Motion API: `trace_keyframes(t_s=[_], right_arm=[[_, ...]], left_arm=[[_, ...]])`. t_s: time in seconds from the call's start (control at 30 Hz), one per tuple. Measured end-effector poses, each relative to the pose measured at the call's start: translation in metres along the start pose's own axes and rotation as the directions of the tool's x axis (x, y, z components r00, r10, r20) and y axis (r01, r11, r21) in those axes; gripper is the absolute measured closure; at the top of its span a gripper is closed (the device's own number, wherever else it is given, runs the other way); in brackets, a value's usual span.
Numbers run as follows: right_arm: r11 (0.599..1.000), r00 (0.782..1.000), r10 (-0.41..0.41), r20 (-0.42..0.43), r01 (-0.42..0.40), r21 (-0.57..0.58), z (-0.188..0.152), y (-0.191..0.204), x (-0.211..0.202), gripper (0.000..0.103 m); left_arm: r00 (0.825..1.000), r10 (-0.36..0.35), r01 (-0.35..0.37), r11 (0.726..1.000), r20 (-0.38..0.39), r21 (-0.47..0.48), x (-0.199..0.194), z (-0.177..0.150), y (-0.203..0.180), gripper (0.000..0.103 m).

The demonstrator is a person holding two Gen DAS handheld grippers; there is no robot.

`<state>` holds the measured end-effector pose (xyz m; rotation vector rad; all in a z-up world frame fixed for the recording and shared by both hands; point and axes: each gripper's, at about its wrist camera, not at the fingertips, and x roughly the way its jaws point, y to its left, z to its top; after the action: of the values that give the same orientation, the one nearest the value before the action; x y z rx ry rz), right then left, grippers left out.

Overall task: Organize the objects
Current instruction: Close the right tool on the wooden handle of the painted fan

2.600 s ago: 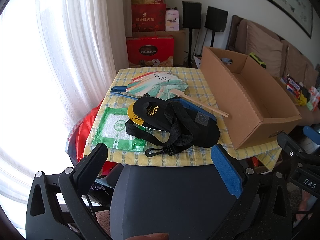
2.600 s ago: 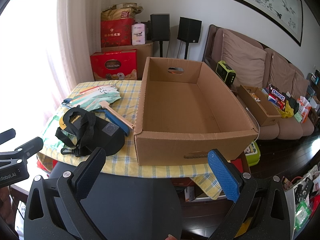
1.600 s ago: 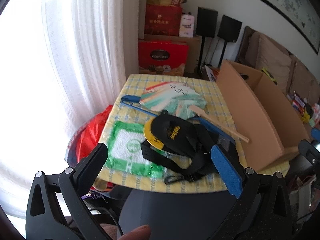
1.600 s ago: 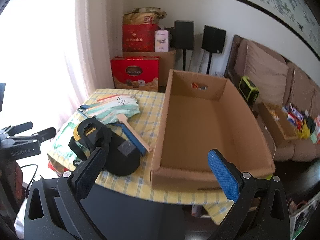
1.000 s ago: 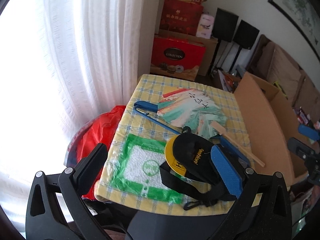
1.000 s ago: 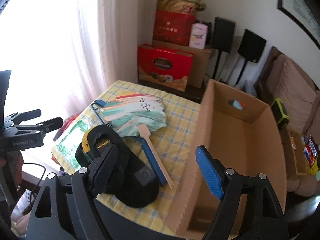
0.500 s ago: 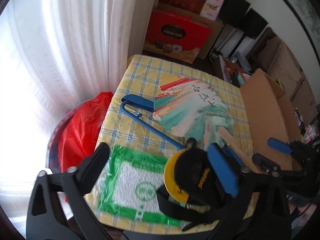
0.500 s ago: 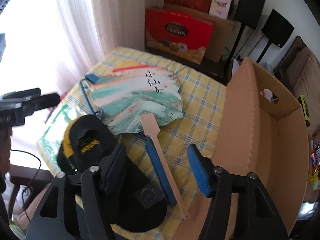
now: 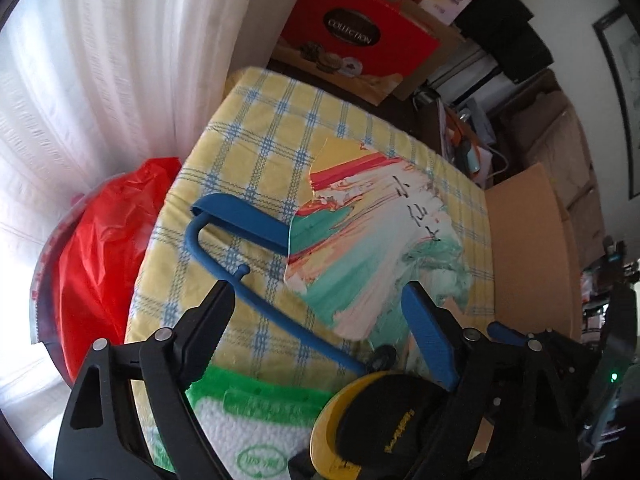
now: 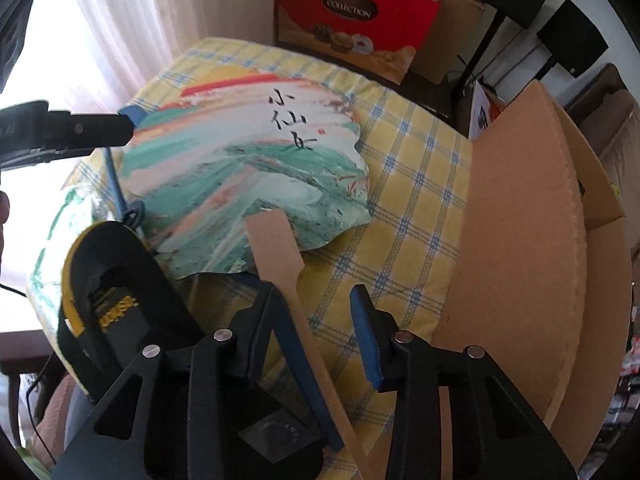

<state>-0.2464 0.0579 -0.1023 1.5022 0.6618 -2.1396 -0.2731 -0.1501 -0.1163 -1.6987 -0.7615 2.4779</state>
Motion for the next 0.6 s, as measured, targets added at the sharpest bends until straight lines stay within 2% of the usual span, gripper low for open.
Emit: trace_keyframes(t_s=[0.17, 0.3, 0.47, 0.57, 0.6], right_arm=[[1.0, 0.999, 0.013, -0.029, -0.013, 0.001, 0.006, -0.001, 0.008, 0.066], [0.999, 0.998, 0.036, -0.042, -0.036, 0.007, 0.009, -0.001, 0.01, 0.066], [0.997, 0.996, 0.072, -0.052, -0.072, 0.005, 0.01, 0.0, 0.013, 0.066], [0.996, 0.994, 0.086, -0.061, -0.086, 0.01, 0.011, 0.001, 0.016, 0.066], [0.995, 0.993, 0.104, -0.054, -0.104, 0.007, 0.012, 0.002, 0.015, 0.071]], left_arm=[[1.0, 0.019, -0.018, 0.999, -0.002, 0.037, 0.009, 0.004, -0.008, 0.025], [0.998, -0.04, 0.041, 0.999, -0.042, 0.016, 0.012, 0.002, -0.009, 0.033], [0.999, 0.001, 0.0, 0.999, -0.042, 0.044, 0.014, -0.003, -0.014, 0.04], [0.999, 0.01, -0.009, 0.999, -0.042, 0.039, 0.015, -0.001, -0.015, 0.041], [0.999, 0.013, -0.011, 0.999, -0.041, 0.037, 0.015, -0.001, -0.015, 0.041]])
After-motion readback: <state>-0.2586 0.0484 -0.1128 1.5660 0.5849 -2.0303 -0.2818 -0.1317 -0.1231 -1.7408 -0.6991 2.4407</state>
